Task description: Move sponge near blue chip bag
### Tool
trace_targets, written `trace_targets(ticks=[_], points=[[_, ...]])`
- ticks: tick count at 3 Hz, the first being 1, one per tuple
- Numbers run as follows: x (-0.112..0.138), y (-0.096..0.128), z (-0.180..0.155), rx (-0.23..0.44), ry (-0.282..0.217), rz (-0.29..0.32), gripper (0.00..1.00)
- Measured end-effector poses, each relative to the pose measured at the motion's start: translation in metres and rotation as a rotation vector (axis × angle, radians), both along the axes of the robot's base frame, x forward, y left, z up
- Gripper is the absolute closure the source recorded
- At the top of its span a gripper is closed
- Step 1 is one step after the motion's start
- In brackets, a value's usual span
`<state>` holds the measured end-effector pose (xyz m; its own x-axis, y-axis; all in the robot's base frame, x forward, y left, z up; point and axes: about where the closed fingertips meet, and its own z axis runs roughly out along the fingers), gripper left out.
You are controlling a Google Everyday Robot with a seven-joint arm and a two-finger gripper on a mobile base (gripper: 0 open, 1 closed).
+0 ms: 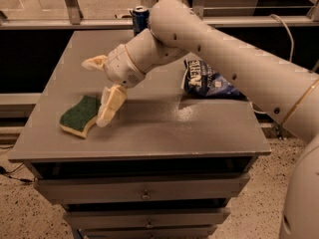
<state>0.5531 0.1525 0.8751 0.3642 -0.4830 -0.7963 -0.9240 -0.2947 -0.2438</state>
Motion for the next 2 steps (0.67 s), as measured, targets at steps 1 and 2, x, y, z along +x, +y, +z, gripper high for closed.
trace_targets(ticks=[1,2], points=[[-0.001,0.007,-0.018,-0.020,0.020,0.040,0.01],[0.003,0.006,-0.030,-0.060,0.074,0.029,0.25]])
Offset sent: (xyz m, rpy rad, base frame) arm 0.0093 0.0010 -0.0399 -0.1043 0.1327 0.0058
